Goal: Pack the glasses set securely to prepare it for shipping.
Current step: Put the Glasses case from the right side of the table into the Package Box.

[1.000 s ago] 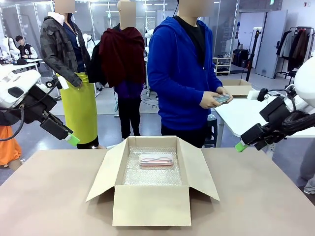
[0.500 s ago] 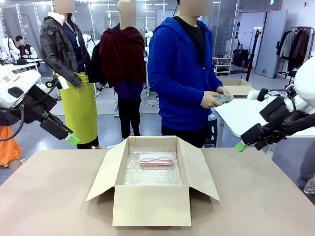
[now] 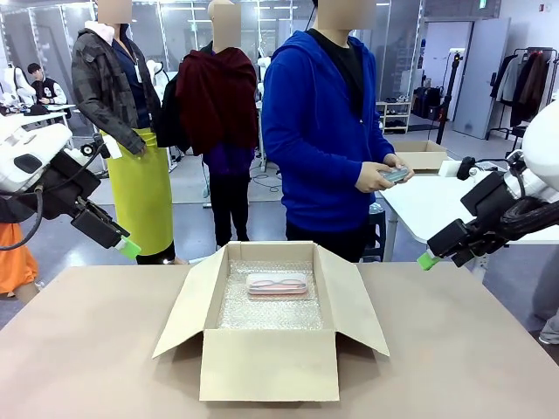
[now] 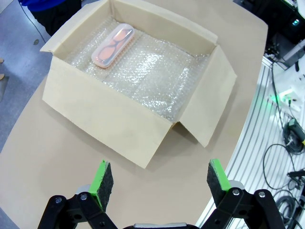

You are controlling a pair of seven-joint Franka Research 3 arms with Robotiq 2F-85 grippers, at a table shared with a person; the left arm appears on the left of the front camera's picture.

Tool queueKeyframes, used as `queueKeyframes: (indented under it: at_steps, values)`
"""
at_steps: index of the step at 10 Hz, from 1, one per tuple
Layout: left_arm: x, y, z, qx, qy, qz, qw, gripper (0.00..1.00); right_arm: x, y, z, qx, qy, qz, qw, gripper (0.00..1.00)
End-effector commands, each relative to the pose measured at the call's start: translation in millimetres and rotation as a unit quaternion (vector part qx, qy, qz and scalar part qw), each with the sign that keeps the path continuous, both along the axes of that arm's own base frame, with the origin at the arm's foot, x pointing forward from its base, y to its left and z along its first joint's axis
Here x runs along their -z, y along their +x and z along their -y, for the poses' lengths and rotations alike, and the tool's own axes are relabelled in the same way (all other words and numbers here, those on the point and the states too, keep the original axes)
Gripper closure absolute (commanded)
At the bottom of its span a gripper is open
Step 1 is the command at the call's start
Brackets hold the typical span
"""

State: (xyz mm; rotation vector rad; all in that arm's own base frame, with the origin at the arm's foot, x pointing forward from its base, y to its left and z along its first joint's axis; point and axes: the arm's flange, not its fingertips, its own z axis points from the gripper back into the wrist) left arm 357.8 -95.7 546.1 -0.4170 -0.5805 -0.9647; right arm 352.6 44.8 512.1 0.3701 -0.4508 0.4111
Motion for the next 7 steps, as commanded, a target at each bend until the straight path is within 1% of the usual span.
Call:
queueKeyframes:
  at_steps: [1,7]
  values:
    - [-0.8,1.1,-2.4,0.011,-0.008,0.004,1.0,0.0,1.9,1.5,1.2,-0.007,-0.005,0.009,1.0,0.0]
    - [-0.8,1.1,-2.4,0.011,-0.008,0.004,1.0,0.0,1.9,1.5,1.2,-0.007,-0.005,0.009,1.0,0.0]
